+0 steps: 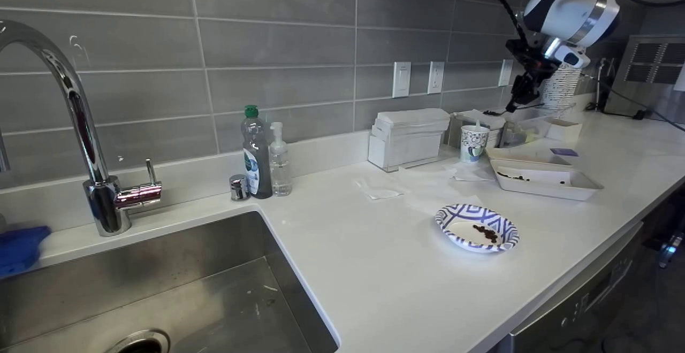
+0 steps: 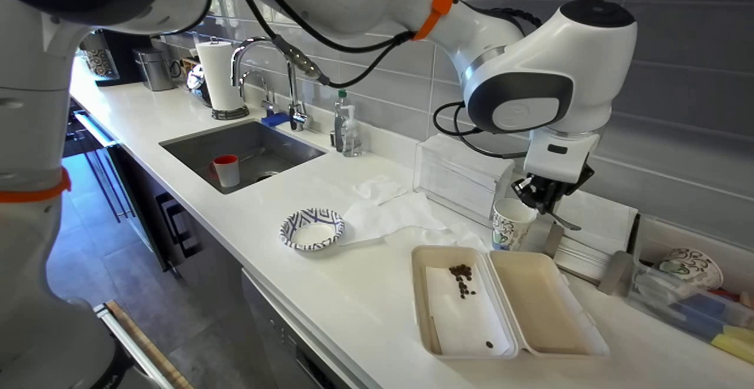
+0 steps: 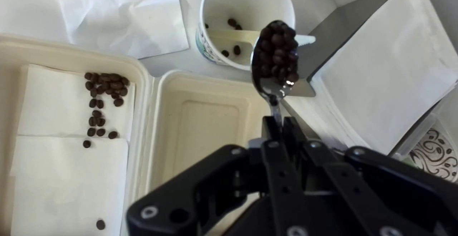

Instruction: Pick up the spoon from the counter and scoop some of the contents in the bowl and pour them in the cup

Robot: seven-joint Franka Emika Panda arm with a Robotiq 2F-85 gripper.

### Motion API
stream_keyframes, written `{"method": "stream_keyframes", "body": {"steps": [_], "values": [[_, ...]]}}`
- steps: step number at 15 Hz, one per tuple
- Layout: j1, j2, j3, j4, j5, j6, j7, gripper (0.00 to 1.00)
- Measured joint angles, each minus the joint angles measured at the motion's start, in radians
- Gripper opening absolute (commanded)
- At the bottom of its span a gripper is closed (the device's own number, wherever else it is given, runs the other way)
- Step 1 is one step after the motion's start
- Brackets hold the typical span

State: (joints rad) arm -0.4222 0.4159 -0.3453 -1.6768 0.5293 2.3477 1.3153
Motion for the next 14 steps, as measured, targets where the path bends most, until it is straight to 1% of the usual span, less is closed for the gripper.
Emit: {"method": "stream_keyframes", "body": {"steps": [8, 14], "values": [[0.013, 0.062, 0.026, 0.031, -0.02, 0.072, 0.003, 0.02], [0.049, 0.071, 0.021, 0.026, -0.098, 0.142, 0.057, 0.02]]}}
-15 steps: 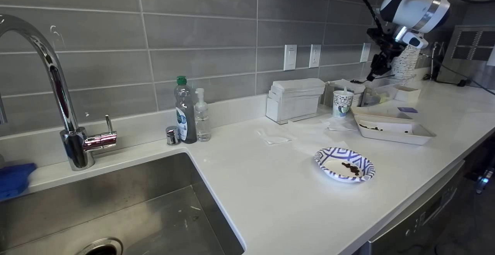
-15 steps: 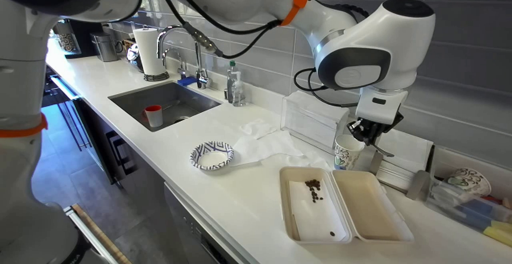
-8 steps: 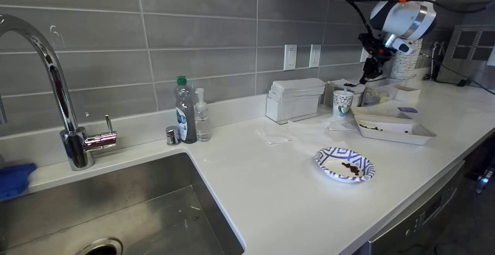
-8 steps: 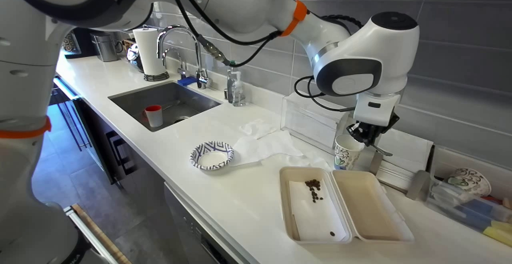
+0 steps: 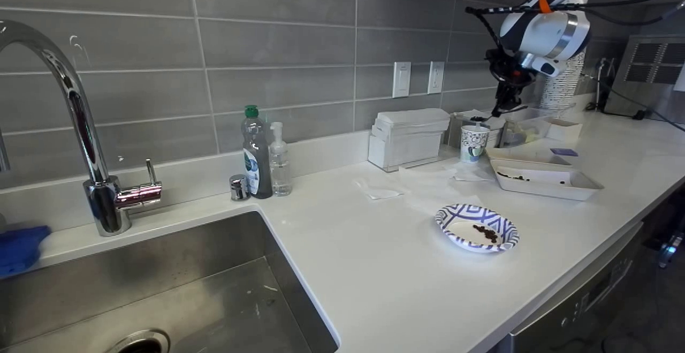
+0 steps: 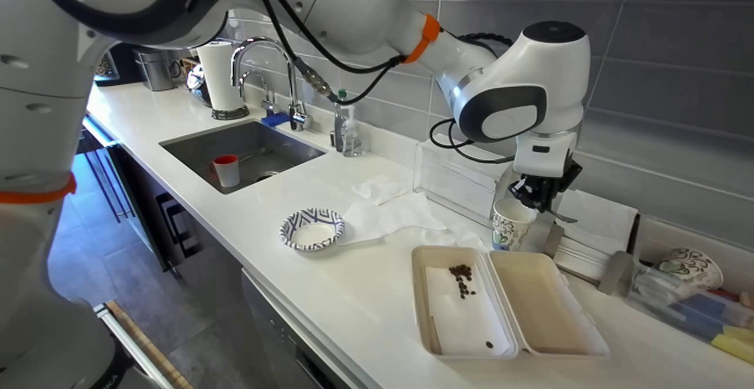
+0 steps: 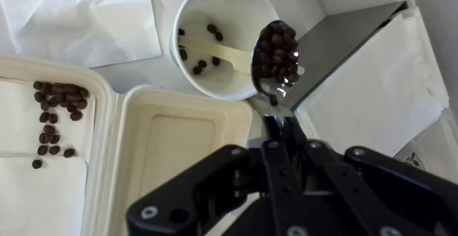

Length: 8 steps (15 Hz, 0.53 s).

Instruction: Pick up the spoon from the counter and scoop some of the contents in the bowl and pour them in the cup

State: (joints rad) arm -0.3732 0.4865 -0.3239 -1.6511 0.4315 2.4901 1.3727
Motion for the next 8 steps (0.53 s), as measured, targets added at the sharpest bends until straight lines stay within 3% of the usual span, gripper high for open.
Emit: {"method": "stream_keyframes", "body": {"steps": [8], "values": [[0.053, 0.017, -0.018, -0.018, -0.103, 0.076, 0.074, 0.02]]}}
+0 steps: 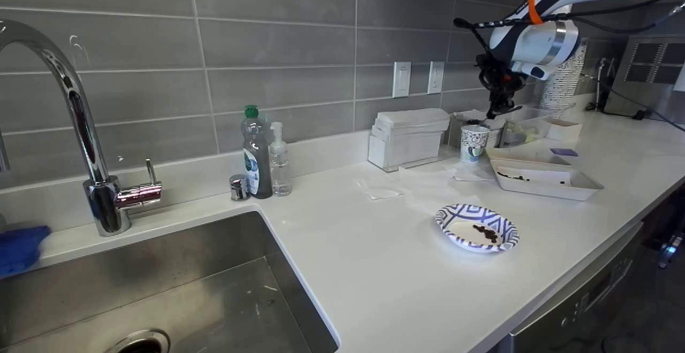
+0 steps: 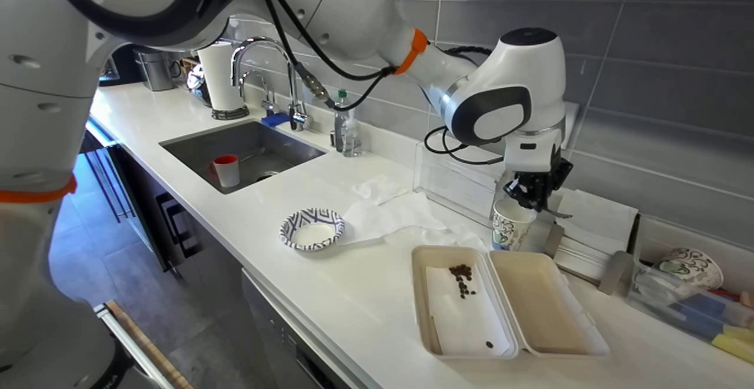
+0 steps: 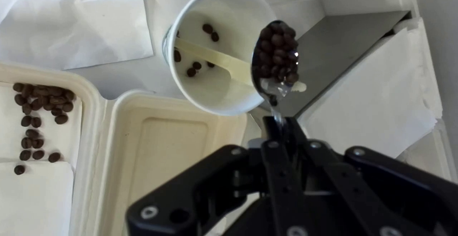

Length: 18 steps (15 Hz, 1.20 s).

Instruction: Pick up the spoon from the counter and scoop some of the contents in the bowl and pour them in the cup

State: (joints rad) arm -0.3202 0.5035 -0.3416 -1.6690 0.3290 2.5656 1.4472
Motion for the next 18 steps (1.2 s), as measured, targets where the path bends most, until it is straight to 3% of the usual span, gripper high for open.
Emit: {"method": "stream_keyframes", "body": {"steps": [9, 18], "values": [[0.111, 0.001, -0.089, -0.069, -0.174, 0.104, 0.155, 0.02], [0.247, -0.006, -0.218, -0.119, -0.38, 0.172, 0.32, 0.02]]}}
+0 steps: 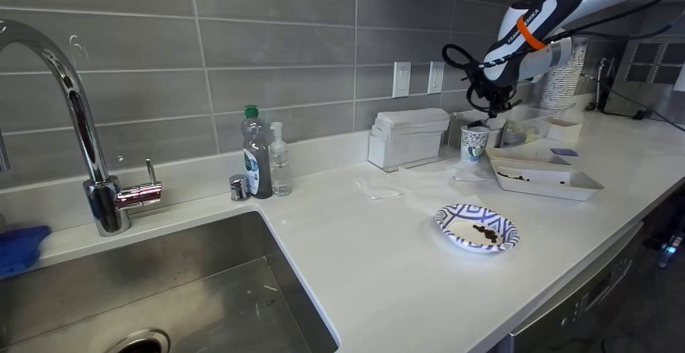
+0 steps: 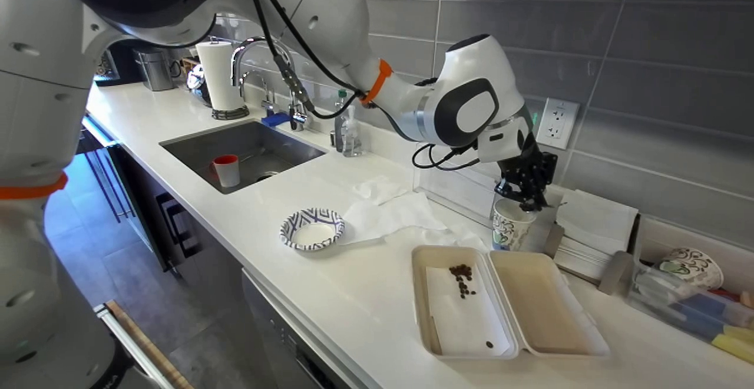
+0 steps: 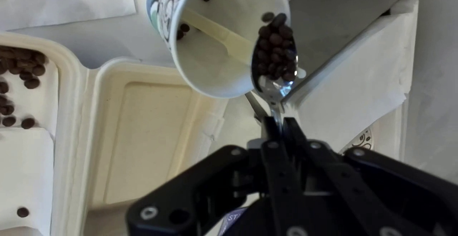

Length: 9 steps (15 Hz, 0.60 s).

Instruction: Pick up the spoon from the counter and scoop some of the contents in the bowl and pour them in the cup

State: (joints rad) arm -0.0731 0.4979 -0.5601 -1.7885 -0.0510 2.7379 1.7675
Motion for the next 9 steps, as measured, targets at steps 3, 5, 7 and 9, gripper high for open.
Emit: {"method": "stream_keyframes", "body": {"steps": [3, 5, 7, 9], "values": [[0.042, -0.002, -0.041, -0.005, -0.06, 0.001, 0.032, 0.02], [0.077, -0.003, -0.073, -0.009, -0.087, 0.001, 0.041, 0.02], [0.111, -0.005, -0.102, -0.015, -0.109, 0.001, 0.047, 0.02], [0.143, -0.005, -0.13, -0.022, -0.13, 0.001, 0.053, 0.02]]}}
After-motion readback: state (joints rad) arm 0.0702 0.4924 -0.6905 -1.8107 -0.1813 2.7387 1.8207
